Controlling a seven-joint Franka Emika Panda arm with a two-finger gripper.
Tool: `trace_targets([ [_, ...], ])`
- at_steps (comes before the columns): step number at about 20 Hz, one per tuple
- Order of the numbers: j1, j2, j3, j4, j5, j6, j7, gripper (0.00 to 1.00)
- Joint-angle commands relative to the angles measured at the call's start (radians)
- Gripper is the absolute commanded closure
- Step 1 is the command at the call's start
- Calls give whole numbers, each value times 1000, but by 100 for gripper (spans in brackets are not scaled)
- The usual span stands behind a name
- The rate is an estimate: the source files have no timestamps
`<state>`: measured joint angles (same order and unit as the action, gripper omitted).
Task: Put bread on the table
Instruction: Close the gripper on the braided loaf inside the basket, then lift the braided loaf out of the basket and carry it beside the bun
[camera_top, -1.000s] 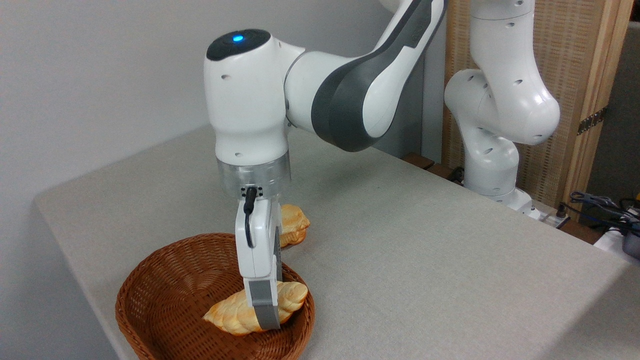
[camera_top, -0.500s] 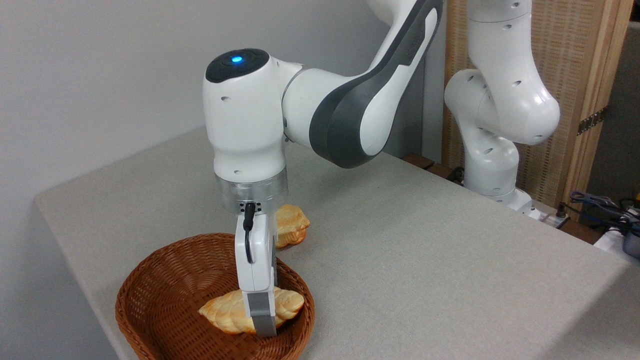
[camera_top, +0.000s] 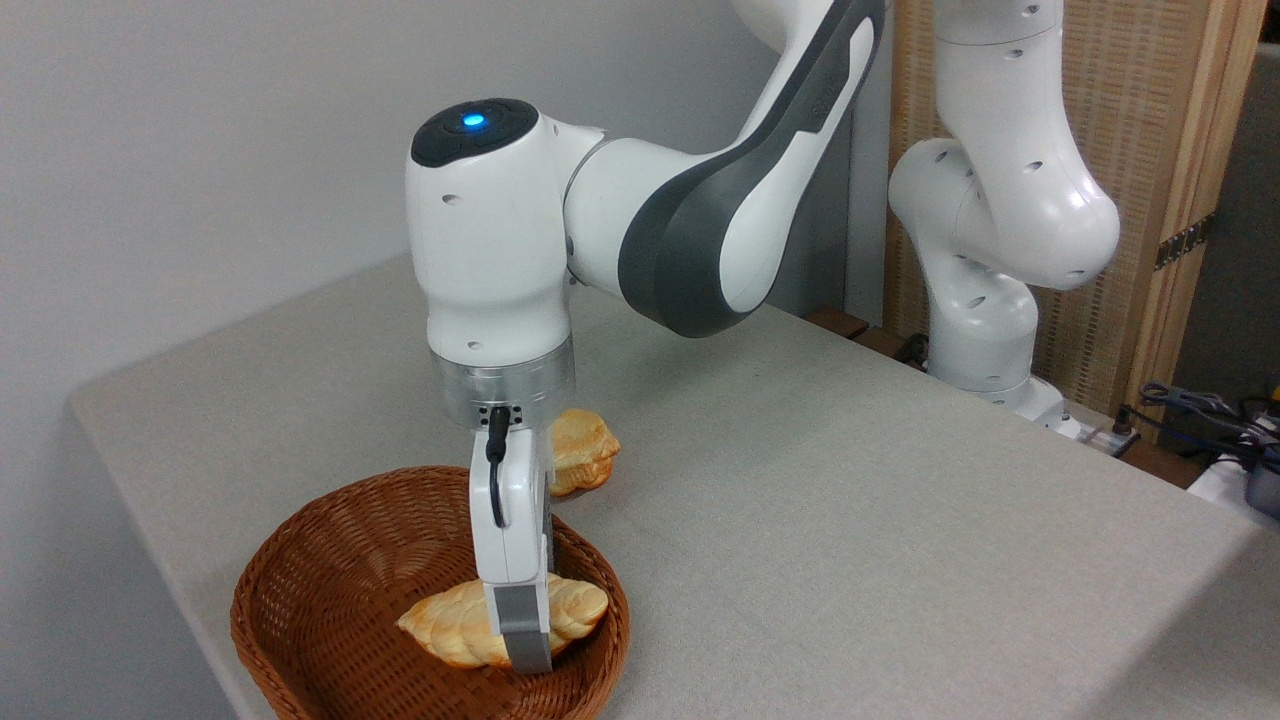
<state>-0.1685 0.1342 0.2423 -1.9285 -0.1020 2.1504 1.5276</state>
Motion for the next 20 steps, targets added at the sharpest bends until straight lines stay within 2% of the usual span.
trace_targets([
  [1,-8,2,8,3,-21,22,12,62],
  [20,-8,-7,8,8,-22,20,9,62],
])
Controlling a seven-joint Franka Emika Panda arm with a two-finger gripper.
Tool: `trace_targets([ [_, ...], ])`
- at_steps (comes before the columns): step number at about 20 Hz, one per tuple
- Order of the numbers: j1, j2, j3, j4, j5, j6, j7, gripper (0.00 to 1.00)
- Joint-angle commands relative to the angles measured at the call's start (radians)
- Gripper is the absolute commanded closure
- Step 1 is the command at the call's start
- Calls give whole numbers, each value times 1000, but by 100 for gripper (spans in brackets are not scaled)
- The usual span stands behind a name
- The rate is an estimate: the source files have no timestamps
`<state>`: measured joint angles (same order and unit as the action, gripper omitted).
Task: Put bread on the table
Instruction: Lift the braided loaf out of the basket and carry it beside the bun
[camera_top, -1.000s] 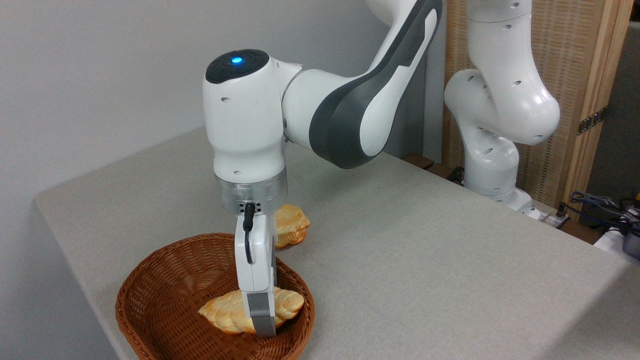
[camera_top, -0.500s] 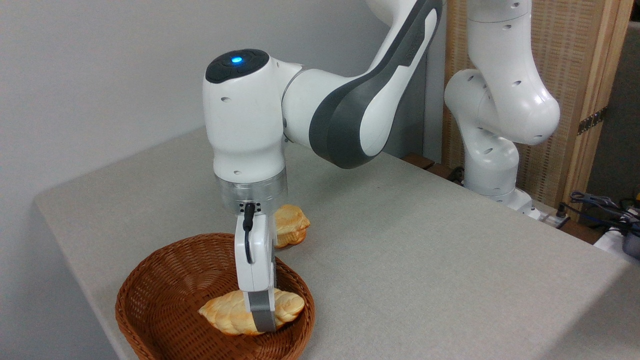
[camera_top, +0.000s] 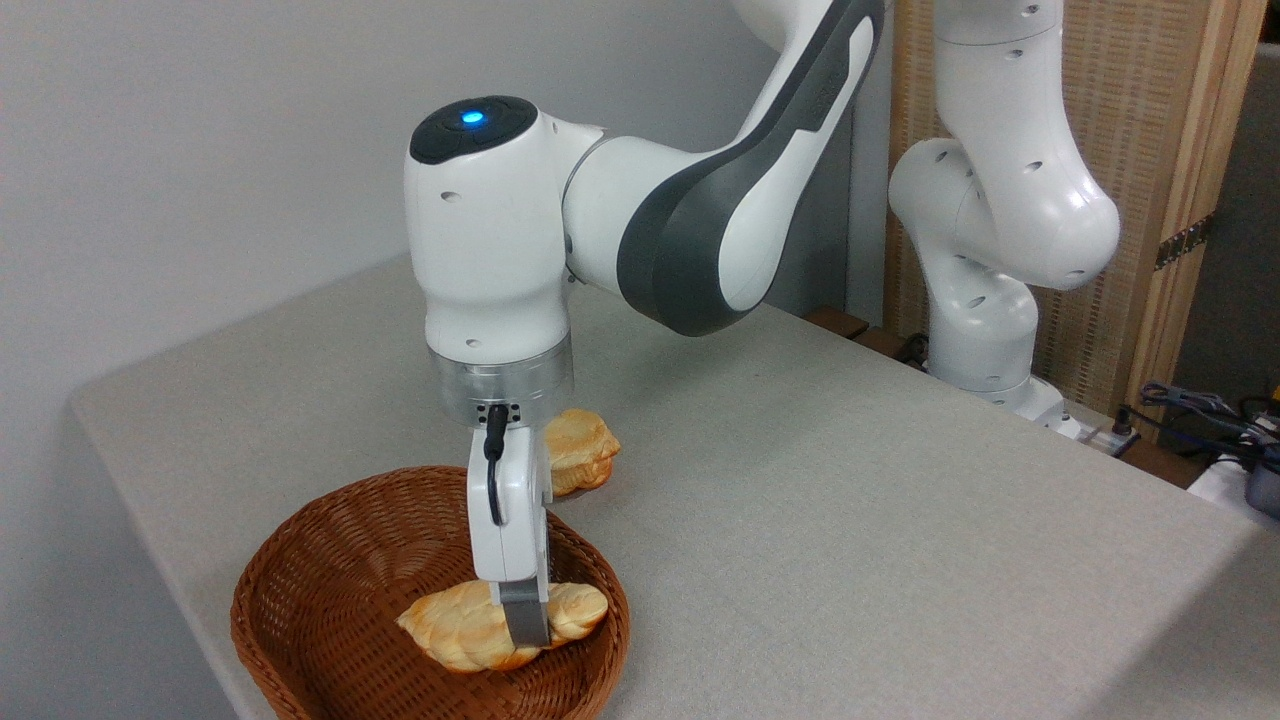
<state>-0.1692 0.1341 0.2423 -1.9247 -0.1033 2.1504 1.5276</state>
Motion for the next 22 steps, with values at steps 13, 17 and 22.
trace_targets([
  [13,-12,-175,8,4,-67,-144,-78,56],
  [17,-12,-226,9,3,-65,-269,-73,56],
  [22,-12,-266,9,-5,-55,-406,-63,53],
])
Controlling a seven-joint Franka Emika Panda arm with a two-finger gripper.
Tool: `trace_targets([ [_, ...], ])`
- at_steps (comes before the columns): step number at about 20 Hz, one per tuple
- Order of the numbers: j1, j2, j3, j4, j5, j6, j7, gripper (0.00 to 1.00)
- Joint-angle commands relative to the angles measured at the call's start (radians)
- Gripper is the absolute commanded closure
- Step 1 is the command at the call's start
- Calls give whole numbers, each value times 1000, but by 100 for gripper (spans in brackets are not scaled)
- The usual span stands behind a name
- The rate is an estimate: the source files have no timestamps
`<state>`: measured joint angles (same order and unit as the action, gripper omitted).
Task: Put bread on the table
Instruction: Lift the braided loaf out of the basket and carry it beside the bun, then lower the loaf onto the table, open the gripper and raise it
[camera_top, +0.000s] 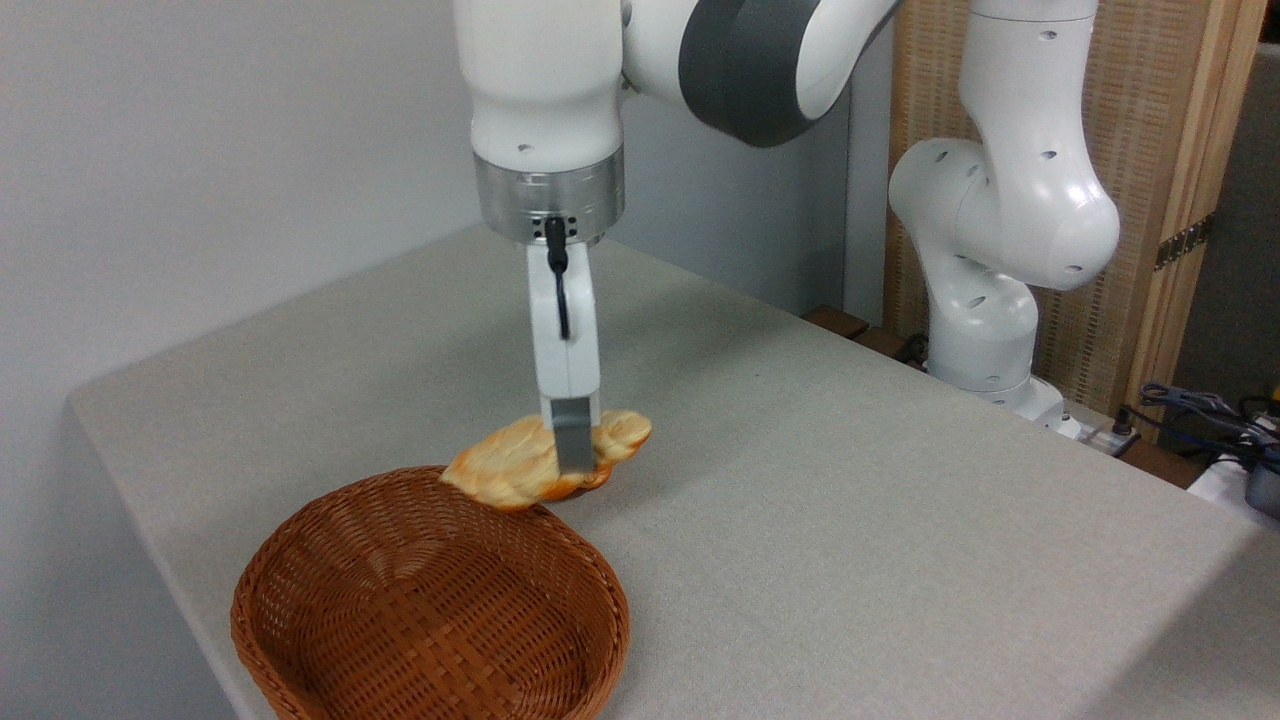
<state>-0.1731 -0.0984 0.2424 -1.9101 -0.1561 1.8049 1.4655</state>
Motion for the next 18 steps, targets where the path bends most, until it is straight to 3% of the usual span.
trace_targets([
  [1,-8,-37,11,-23,0,-87,-1,51],
  [2,-8,-37,9,-29,10,-107,-1,51],
  [3,-9,-37,9,-35,26,-117,-1,41],
  [5,-12,-35,8,-50,36,-119,-2,1],
  [18,-14,-24,8,-61,36,-116,-4,0],
])
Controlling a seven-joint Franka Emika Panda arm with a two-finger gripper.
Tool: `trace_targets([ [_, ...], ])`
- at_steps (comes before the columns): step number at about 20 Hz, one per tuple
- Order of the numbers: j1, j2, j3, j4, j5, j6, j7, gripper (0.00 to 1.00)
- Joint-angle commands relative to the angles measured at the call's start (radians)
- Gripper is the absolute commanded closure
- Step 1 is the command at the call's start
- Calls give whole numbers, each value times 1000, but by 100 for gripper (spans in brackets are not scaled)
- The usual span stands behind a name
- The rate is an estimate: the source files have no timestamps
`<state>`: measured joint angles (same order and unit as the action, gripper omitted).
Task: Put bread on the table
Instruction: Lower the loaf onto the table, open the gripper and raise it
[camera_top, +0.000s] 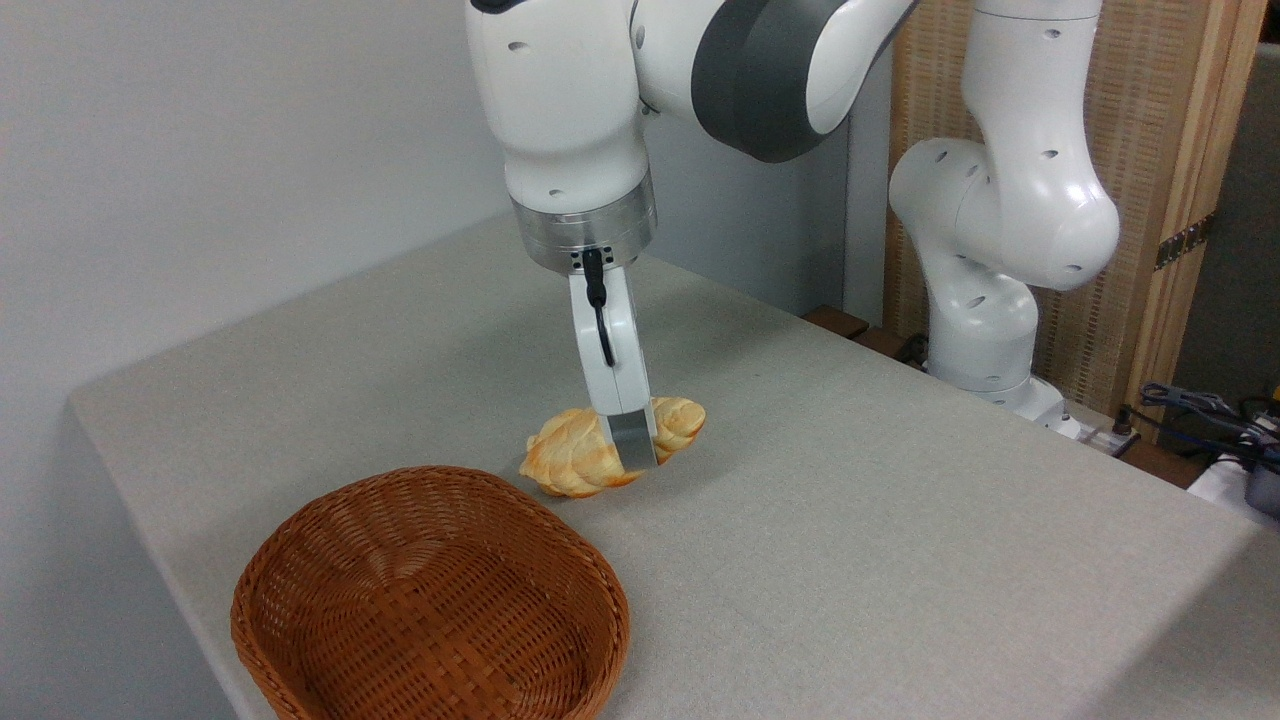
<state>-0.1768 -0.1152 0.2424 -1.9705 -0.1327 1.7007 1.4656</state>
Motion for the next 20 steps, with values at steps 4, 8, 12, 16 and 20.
trace_targets([
  [4,-10,-8,8,-1,13,-10,-4,0],
  [8,-10,-8,8,-1,13,-9,-4,0],
  [12,-10,-8,6,5,15,2,-13,0],
  [16,-13,-8,-8,42,15,19,-57,0],
  [20,-20,-6,-45,88,24,39,-244,0],
])
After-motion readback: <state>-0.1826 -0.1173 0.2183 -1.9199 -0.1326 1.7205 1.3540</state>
